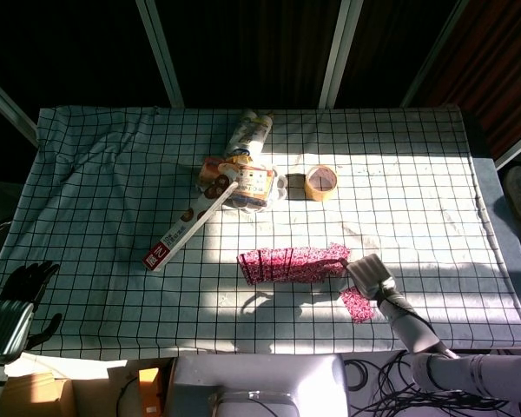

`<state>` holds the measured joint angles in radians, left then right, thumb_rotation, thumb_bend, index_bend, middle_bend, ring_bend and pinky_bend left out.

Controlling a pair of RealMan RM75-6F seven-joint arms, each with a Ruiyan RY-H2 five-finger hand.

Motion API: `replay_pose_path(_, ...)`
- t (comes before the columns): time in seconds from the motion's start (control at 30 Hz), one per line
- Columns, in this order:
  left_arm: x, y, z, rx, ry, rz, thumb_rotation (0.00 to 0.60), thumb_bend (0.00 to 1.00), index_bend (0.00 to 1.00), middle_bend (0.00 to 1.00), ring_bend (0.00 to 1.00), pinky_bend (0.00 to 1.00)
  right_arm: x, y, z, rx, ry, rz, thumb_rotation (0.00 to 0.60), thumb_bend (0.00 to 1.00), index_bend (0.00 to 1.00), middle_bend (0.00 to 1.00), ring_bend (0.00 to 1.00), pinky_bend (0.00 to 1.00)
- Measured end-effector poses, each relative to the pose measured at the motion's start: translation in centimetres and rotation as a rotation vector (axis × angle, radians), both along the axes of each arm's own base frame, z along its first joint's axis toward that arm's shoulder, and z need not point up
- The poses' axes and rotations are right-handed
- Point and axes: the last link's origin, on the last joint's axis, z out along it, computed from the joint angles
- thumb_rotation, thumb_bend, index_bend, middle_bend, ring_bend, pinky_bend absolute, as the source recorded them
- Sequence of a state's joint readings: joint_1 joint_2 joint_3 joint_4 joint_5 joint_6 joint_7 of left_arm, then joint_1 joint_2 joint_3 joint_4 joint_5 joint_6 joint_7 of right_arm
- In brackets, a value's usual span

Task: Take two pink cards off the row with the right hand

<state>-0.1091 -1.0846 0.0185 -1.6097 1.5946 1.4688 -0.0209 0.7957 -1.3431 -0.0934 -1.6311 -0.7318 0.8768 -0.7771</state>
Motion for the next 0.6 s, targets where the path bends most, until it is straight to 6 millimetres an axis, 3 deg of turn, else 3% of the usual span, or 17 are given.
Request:
replay_pose_path(0.47, 0.0, 0.3, -0.3, -0.007, 0.008, 0.011, 0.6, 0.37, 0.0, 0.05, 0.0, 0.0, -4.4, -2.0, 3.1, -0.114, 0.056, -0.113, 0.6, 0.76, 0.2, 1.0, 1.0, 1.0)
replay_pose_path(0.6, 0.0, 0.4, -0.3, -0.004, 0.008, 0.013, 0.6, 0.37, 0.0, 0.05, 0.0, 0.0, -4.8, -2.0, 3.8, -0.134, 0.036, -0.125, 0.6, 0.76, 0.17, 1.0, 0.96, 1.0)
